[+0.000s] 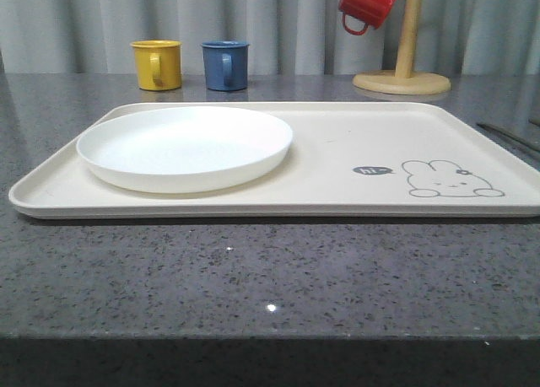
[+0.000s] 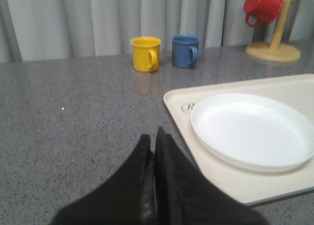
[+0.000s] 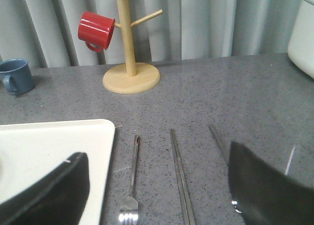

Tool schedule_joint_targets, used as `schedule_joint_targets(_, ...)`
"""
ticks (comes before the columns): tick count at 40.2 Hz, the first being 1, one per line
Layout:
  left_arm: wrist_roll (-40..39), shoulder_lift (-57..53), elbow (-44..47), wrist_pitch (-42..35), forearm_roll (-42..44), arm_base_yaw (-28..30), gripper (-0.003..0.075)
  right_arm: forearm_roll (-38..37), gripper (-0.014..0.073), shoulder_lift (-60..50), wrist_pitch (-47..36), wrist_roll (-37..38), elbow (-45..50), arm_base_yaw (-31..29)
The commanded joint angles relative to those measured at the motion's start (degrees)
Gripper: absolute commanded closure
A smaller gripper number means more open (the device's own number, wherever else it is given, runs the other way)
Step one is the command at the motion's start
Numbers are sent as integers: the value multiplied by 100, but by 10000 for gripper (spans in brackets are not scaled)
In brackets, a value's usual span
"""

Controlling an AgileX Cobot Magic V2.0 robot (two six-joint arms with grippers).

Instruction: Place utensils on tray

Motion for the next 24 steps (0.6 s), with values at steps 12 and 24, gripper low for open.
schedule_joint_targets(12,-40,-183,-151,-403,-36,-52,738,-32,-8,79,-473,-35,-206,-28)
schedule_joint_targets(24,-40,-183,-151,-403,-36,-52,738,-32,-8,79,-490,-35,-206,-28)
